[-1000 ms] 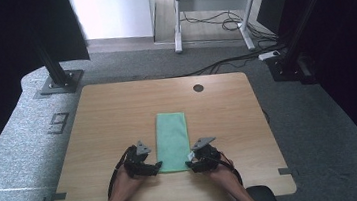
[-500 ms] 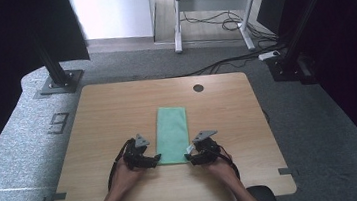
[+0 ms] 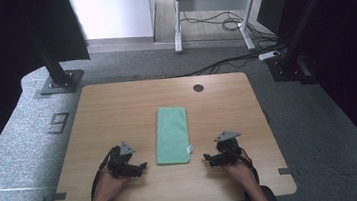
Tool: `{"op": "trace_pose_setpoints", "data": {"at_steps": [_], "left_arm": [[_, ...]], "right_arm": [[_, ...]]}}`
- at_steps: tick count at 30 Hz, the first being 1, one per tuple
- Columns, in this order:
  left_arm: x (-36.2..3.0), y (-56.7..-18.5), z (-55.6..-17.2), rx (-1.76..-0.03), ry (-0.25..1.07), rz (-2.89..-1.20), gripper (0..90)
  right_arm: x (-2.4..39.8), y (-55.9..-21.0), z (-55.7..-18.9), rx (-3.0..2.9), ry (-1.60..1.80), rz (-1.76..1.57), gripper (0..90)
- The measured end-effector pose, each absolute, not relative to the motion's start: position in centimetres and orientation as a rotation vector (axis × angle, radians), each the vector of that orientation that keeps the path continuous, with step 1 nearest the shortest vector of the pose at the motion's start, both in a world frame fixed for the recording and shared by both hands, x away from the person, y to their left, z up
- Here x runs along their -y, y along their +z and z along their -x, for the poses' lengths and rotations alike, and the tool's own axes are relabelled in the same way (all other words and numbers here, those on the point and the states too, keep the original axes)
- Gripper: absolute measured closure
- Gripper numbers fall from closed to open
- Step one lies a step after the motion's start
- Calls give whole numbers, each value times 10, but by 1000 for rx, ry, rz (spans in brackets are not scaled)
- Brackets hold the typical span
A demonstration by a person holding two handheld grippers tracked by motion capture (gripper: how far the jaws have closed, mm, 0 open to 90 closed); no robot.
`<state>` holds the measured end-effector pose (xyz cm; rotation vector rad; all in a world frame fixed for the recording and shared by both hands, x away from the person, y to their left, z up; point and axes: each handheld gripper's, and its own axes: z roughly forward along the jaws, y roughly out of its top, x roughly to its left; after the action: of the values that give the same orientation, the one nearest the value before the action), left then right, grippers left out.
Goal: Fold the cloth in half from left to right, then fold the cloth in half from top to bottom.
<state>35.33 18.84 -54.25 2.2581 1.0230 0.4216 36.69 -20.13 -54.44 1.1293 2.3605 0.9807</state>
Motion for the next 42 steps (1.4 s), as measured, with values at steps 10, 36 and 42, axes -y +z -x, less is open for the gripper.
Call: {"op": "trace_pose_setpoints", "data": {"at_steps": [10,36,42], "left_arm": [[-195,-549,-355,-1054,395,-2221,13],[-195,-549,-356,-1052,386,-2225,7],[-191,-547,-361,-1057,369,-2246,0]], "right_arm": [[205,-555,-368,-2362,971,-1173,0],[205,-557,-366,-2346,992,-1169,0],[204,-556,-366,-2338,987,-1188,3]]}}
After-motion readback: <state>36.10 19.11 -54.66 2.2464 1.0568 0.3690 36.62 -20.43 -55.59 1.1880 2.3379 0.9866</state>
